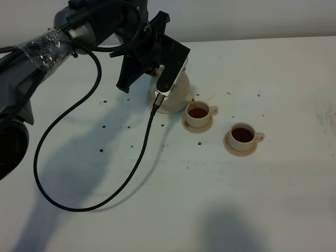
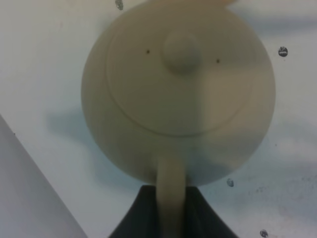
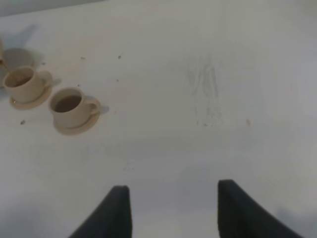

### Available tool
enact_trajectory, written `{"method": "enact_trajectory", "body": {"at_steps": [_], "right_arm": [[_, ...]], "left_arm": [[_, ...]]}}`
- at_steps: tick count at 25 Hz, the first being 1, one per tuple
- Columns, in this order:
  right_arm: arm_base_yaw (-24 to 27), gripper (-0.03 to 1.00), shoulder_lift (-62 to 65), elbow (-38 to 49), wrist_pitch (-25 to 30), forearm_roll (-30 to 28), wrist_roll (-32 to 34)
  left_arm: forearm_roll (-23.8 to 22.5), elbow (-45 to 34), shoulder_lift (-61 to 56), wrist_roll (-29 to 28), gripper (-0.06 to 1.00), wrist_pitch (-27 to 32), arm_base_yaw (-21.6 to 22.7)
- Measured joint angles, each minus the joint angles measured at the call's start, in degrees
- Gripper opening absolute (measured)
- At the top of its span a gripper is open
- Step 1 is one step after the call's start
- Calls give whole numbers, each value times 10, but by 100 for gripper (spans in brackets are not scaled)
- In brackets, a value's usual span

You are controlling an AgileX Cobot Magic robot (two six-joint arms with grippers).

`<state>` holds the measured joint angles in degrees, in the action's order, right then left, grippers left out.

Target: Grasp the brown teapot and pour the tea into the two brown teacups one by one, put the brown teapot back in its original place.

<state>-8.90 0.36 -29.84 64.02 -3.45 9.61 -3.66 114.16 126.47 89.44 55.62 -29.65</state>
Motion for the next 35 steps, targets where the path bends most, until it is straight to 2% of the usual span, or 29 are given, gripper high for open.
{"method": "enact_trajectory", "body": {"at_steps": [35], "right_arm": [[0, 41, 0, 0, 0, 0, 0]], "left_arm": [[-13, 0, 0, -11, 8, -2, -11]]}}
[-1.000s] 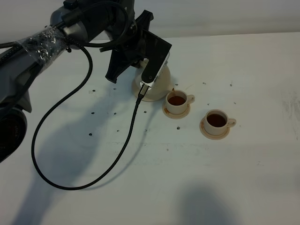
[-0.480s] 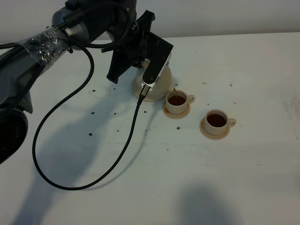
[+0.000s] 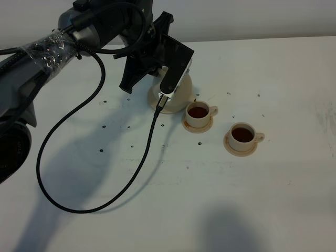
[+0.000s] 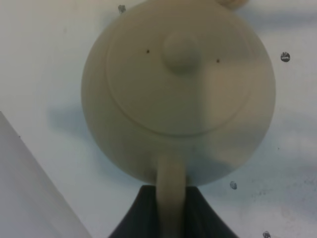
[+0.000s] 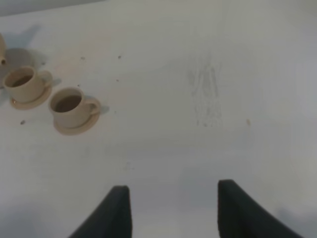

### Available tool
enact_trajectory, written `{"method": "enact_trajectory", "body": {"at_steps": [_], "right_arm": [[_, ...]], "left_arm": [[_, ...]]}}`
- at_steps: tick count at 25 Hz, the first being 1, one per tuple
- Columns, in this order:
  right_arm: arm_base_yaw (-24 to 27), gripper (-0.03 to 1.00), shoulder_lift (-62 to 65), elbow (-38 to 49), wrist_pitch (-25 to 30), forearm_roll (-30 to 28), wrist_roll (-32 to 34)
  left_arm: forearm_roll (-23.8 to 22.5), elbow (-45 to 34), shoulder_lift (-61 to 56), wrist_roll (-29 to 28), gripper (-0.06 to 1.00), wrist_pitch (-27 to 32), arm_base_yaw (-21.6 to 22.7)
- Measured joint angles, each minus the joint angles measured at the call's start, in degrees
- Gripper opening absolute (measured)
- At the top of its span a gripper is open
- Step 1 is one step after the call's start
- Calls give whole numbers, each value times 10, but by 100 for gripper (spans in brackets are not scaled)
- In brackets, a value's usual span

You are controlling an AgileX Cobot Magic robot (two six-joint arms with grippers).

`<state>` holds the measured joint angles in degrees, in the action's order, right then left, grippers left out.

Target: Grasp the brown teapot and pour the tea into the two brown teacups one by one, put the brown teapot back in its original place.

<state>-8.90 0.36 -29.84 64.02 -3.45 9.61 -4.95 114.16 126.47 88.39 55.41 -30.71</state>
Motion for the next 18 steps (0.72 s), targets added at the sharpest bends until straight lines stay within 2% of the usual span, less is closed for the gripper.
{"method": "enact_trajectory", "body": {"at_steps": [18], "right_arm": [[0, 41, 0, 0, 0, 0, 0]], "left_arm": [[-24, 0, 0, -11, 8, 1, -4]]}}
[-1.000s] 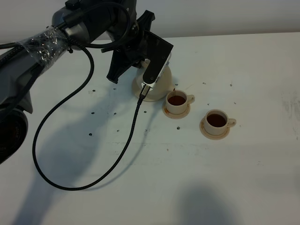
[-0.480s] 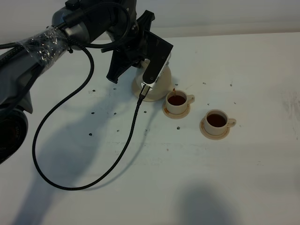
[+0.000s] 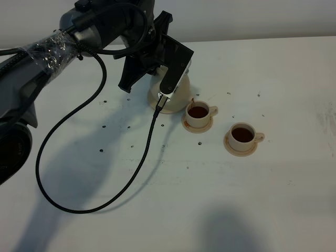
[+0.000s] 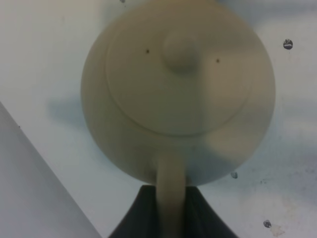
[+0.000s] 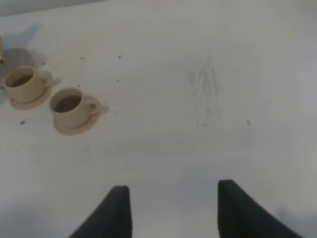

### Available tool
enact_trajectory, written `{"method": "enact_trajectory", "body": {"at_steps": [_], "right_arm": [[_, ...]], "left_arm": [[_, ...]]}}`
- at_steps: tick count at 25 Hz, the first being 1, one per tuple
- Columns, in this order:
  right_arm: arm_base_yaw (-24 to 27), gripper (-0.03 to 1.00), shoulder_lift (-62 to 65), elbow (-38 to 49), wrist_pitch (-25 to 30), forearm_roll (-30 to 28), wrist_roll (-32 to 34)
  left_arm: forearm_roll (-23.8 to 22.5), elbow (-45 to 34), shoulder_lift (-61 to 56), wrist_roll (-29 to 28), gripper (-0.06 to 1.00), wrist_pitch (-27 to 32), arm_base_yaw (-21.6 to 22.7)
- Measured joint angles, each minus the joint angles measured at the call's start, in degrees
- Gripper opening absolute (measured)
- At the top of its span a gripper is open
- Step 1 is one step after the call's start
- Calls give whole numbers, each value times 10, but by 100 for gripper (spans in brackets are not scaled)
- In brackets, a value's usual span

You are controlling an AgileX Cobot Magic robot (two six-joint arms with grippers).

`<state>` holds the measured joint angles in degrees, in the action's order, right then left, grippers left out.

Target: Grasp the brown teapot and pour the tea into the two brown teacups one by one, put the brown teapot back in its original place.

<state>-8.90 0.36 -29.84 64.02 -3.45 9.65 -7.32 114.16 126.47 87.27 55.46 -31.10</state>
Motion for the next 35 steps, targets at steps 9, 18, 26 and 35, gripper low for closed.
{"method": "enact_trajectory", "body": {"at_steps": [9, 18, 26, 35], "right_arm": [[0, 41, 0, 0, 0, 0, 0], [0, 41, 0, 0, 0, 0, 0], [0, 41, 0, 0, 0, 0, 0], [0, 41, 0, 0, 0, 0, 0]], "left_arm": [[-2, 0, 0, -1, 8, 0, -2], [-2, 0, 0, -16, 8, 0, -6], [0, 0, 0, -29, 8, 8, -6], [30, 0, 0, -38, 8, 11, 2]]}}
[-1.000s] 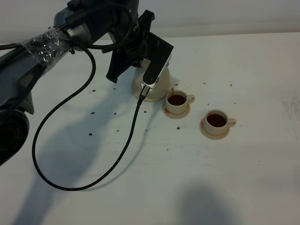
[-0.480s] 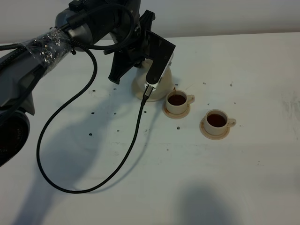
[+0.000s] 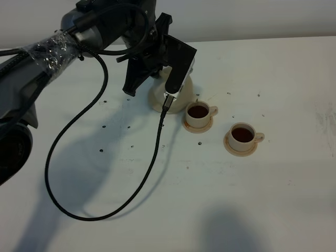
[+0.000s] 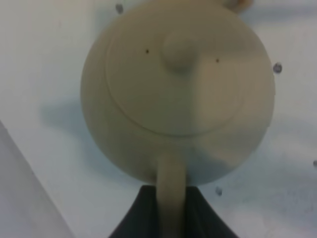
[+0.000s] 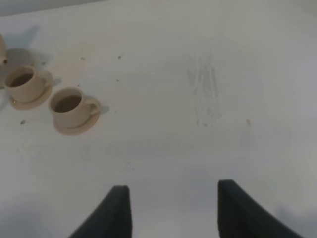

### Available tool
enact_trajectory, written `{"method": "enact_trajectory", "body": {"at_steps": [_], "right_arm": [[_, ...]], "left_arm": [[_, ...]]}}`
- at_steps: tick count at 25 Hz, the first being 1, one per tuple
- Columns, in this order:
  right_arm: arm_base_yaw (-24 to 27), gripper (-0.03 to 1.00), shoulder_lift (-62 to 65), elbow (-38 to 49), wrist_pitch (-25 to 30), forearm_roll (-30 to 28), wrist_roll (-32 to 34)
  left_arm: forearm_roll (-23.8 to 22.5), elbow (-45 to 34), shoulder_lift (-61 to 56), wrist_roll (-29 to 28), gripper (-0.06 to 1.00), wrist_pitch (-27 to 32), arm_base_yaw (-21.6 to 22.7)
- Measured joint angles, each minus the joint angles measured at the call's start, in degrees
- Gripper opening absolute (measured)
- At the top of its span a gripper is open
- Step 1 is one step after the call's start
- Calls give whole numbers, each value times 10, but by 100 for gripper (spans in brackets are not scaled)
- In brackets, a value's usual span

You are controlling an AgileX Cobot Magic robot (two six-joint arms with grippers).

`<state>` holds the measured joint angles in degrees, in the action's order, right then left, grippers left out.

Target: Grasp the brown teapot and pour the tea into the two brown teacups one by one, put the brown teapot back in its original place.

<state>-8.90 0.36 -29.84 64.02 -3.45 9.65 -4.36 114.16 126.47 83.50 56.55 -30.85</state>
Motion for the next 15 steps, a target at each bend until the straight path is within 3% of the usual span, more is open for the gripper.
{"method": "enact_trajectory", "body": {"at_steps": [15], "right_arm": [[0, 41, 0, 0, 0, 0, 0]], "left_arm": [[35, 0, 0, -8, 8, 1, 19]]}}
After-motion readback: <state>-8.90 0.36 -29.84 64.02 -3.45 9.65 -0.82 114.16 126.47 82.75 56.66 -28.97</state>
